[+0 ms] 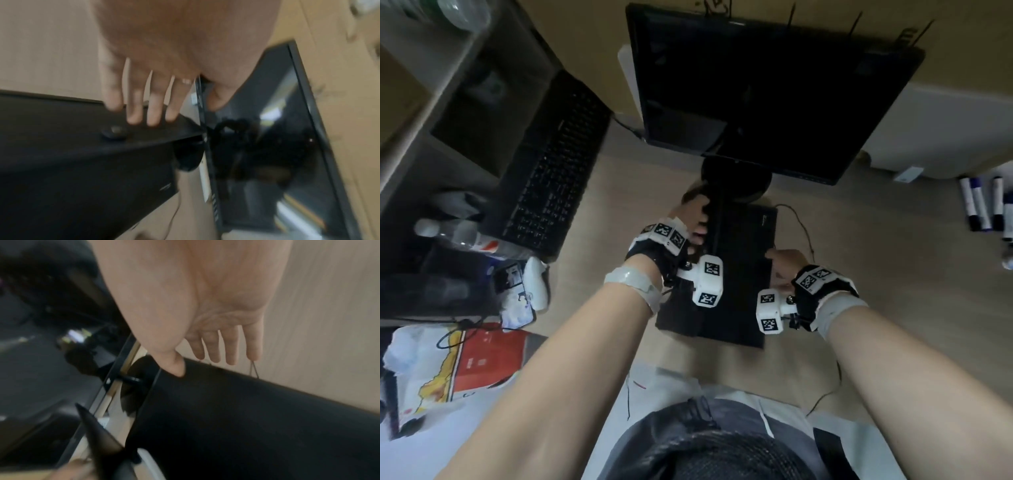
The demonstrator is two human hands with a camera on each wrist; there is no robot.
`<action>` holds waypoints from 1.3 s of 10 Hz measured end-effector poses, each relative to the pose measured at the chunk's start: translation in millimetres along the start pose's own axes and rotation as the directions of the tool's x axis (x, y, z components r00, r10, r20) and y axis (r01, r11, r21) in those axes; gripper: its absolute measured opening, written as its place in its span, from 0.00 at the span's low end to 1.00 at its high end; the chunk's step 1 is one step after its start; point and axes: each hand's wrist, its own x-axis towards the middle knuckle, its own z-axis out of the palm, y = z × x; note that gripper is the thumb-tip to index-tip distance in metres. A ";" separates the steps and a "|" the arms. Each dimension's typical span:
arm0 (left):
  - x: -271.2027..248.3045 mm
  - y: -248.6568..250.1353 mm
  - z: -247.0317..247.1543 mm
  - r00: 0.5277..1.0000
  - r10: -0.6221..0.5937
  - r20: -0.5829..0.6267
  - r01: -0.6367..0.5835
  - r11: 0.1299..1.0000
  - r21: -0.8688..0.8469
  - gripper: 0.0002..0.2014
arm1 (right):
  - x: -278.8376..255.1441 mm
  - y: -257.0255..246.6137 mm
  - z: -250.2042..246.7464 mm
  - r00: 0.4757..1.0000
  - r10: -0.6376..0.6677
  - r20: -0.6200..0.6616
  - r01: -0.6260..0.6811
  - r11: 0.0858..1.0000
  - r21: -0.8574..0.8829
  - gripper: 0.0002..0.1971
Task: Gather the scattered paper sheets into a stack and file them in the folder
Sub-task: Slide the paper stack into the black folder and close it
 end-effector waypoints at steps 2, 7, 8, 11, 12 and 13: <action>38.8 -52.0 24.1 0.998 -0.040 0.052 0.026 0.967 0.254 0.09 | -17.5 18.2 3.9 0.994 0.045 0.097 -0.065 0.975 0.212 0.20; 72.5 -103.6 44.7 0.911 0.055 -0.409 0.194 0.817 0.542 0.49 | 57.6 47.8 -10.8 0.990 -0.141 0.017 0.142 0.970 -0.196 0.17; 82.2 -117.3 55.2 0.856 0.030 -0.516 0.257 0.842 0.474 0.58 | 67.2 47.1 -20.7 0.987 -0.154 0.042 0.158 0.979 -0.130 0.29; 87.7 -133.4 56.8 0.827 -0.036 -0.562 0.297 0.876 0.381 0.60 | 91.8 32.0 -18.4 0.994 -0.061 0.088 0.072 0.989 -0.133 0.17; 90.0 -129.8 60.3 0.810 -0.079 -0.582 0.344 0.867 0.361 0.61 | 100.3 38.6 -31.3 0.987 -0.065 -0.147 0.019 0.954 -0.298 0.22; 94.2 -129.4 63.3 0.787 -0.075 -0.613 0.360 0.862 0.357 0.58 | 103.1 45.8 -49.1 0.907 0.043 -0.420 -0.163 0.953 -0.256 0.38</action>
